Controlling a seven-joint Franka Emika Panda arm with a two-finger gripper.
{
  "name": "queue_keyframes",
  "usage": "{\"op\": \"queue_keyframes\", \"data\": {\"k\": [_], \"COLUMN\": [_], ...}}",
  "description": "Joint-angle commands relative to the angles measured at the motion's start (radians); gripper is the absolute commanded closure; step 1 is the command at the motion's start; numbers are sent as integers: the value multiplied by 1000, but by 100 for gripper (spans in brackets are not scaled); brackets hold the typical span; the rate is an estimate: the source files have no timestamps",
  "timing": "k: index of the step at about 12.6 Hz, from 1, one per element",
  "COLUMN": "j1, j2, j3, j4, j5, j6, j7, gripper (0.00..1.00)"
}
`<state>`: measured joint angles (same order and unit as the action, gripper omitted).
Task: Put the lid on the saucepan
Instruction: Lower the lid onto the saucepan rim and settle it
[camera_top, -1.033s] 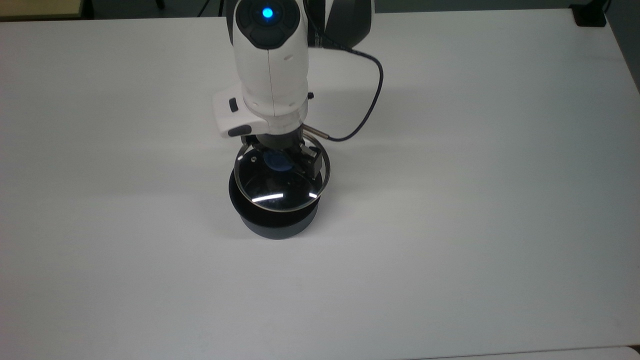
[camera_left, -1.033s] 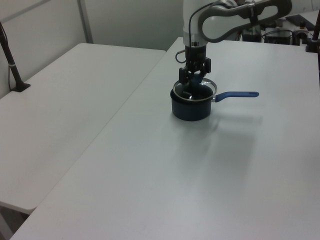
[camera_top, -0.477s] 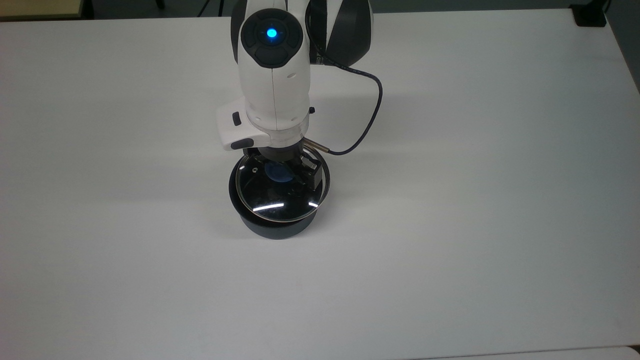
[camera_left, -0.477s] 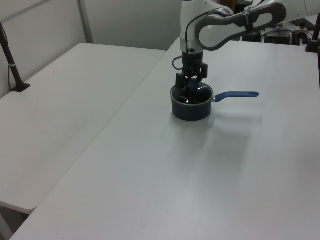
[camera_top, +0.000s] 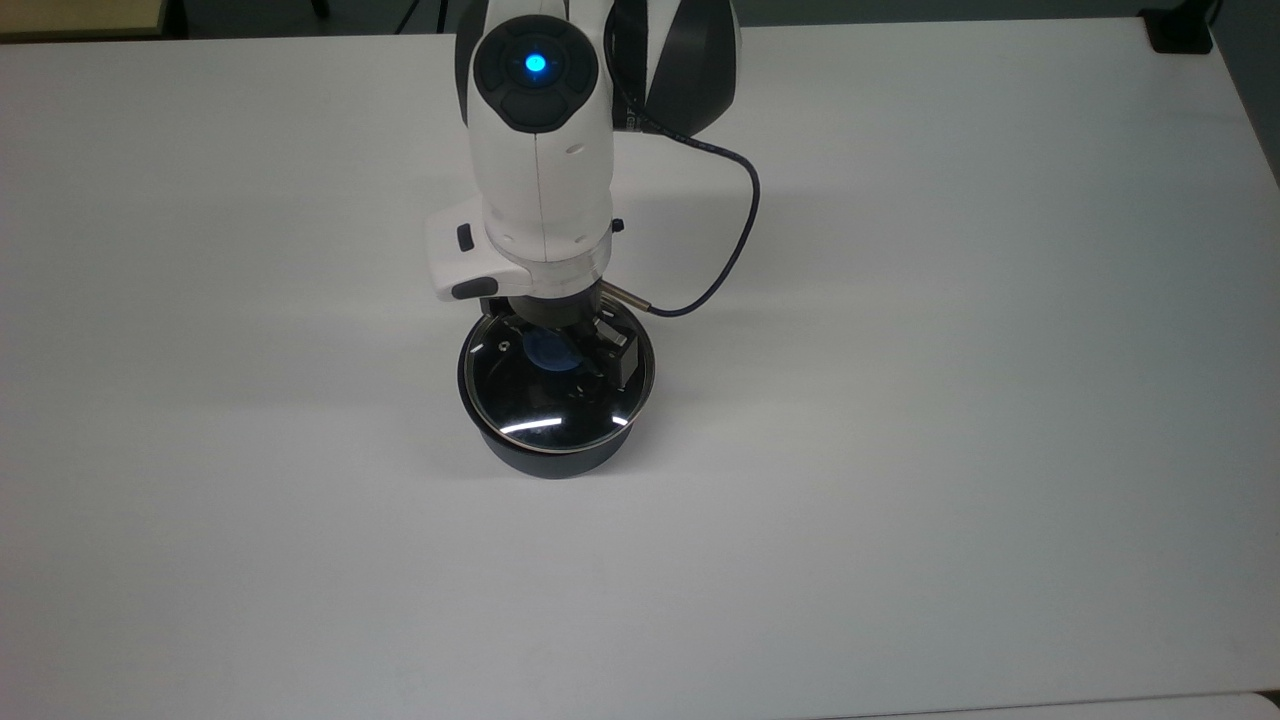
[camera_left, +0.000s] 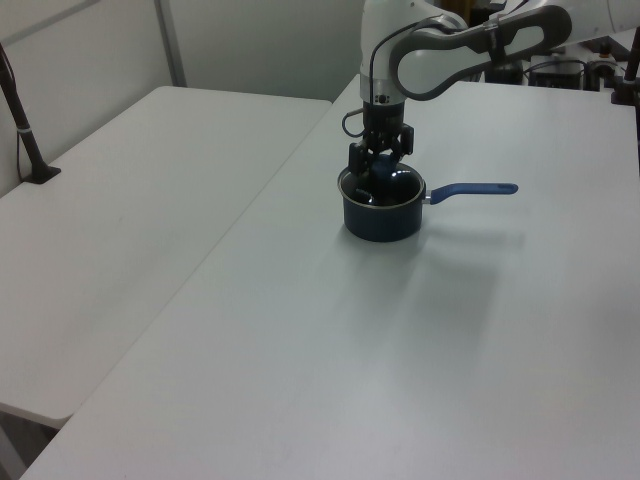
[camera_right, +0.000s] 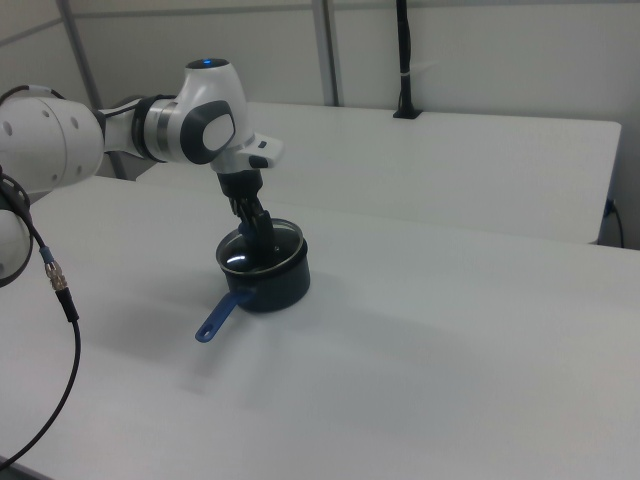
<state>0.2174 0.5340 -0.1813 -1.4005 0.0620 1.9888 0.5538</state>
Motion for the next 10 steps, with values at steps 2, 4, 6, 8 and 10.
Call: {"op": "queue_keyframes", "data": {"k": [2, 4, 6, 8, 10], "j1": [-7, -7, -7, -6, -6], "j2": [21, 21, 21, 21, 21], "j3": [5, 5, 5, 5, 8], "j4": [18, 15, 9, 8, 5], "j5": [5, 5, 5, 7, 12], "j6": [25, 15, 13, -7, -21], "j7": [14, 3, 3, 0, -8], "gripper": [57, 56, 54, 54, 54]}}
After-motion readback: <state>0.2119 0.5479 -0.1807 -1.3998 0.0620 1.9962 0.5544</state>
